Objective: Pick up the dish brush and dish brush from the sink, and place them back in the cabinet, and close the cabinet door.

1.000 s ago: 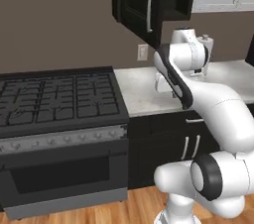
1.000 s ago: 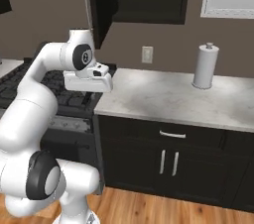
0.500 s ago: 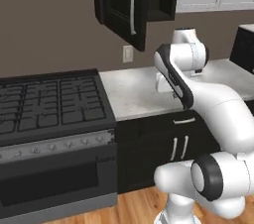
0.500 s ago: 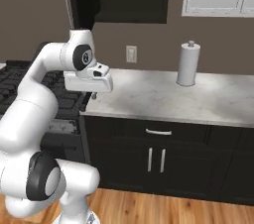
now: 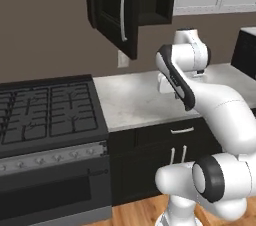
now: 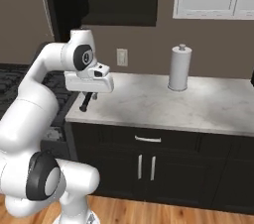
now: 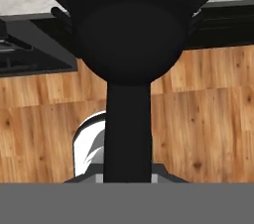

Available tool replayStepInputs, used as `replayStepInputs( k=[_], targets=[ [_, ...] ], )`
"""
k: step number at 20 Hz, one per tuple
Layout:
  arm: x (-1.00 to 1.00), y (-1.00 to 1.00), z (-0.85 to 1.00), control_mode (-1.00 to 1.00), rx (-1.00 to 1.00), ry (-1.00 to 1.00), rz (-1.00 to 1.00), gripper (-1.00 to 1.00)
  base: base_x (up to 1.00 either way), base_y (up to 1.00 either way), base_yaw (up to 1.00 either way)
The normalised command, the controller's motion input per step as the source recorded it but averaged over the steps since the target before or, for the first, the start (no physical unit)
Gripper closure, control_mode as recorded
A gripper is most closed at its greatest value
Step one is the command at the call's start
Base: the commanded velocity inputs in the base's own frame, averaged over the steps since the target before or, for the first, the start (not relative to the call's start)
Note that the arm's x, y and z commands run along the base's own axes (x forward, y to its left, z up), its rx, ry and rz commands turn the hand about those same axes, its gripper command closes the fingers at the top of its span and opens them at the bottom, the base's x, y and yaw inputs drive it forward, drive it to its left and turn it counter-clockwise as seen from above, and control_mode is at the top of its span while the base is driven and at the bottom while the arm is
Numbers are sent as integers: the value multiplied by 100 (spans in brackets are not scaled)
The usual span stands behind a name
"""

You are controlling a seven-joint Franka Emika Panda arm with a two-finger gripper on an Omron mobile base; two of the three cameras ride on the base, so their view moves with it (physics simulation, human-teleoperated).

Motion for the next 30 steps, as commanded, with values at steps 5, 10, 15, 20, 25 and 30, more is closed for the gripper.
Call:
replayStepInputs(
  k=[5,10,15,20,25,30],
  targets=[
    [0,0,0,100,0,0,0,100,40,-35,2],
    [0,0,0,100,0,0,0,100,42,-27,3],
    [0,0,0,100,0,0,0,100,49,-20,5],
    [0,0,0,100,0,0,0,100,48,-24,5],
    [0,0,0,100,0,0,0,100,48,-25,5],
    [0,0,0,100,0,0,0,100,39,-26,7]
  ],
)
